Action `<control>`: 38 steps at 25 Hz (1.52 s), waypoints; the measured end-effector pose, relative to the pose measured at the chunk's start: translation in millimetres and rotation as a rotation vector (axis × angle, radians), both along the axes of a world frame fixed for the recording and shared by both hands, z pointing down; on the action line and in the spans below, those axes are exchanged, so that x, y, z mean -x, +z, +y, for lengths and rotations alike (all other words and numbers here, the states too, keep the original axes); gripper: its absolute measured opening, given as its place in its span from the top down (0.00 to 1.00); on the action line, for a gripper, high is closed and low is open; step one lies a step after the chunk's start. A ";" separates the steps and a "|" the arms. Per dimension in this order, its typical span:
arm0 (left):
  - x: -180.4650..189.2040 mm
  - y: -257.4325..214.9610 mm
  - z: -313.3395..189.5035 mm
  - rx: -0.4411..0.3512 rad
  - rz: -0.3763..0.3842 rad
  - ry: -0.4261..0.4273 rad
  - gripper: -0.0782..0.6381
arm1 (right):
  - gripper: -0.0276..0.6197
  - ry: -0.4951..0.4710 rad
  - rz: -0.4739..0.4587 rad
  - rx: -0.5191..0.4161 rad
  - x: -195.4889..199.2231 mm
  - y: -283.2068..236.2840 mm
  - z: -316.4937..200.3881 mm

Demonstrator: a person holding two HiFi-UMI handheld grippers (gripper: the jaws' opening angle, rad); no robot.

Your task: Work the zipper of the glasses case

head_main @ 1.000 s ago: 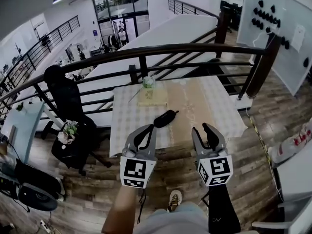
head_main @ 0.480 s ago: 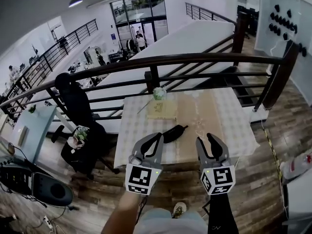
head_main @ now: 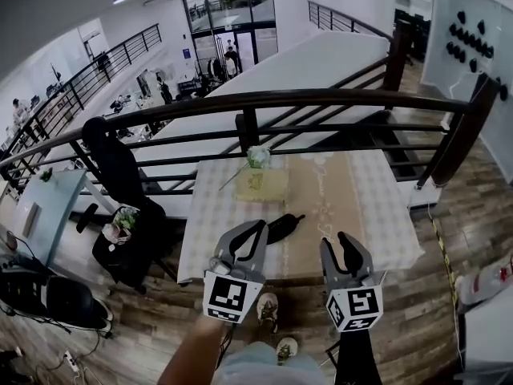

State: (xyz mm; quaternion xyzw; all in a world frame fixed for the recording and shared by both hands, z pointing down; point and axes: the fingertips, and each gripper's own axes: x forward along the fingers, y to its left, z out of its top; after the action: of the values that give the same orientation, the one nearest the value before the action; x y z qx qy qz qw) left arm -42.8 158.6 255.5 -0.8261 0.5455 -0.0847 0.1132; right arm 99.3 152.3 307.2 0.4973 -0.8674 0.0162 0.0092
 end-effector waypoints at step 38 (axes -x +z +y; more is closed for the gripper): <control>51.3 68.1 -249.8 0.112 0.044 0.081 0.87 | 0.69 -0.091 0.170 0.057 90.3 35.5 -244.6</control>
State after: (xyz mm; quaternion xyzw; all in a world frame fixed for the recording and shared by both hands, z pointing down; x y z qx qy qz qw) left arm -94.2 -91.2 323.6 -0.8542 0.5084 -0.0921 0.0581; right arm 9.0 -92.3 342.7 0.4566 -0.8842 -0.0018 0.0978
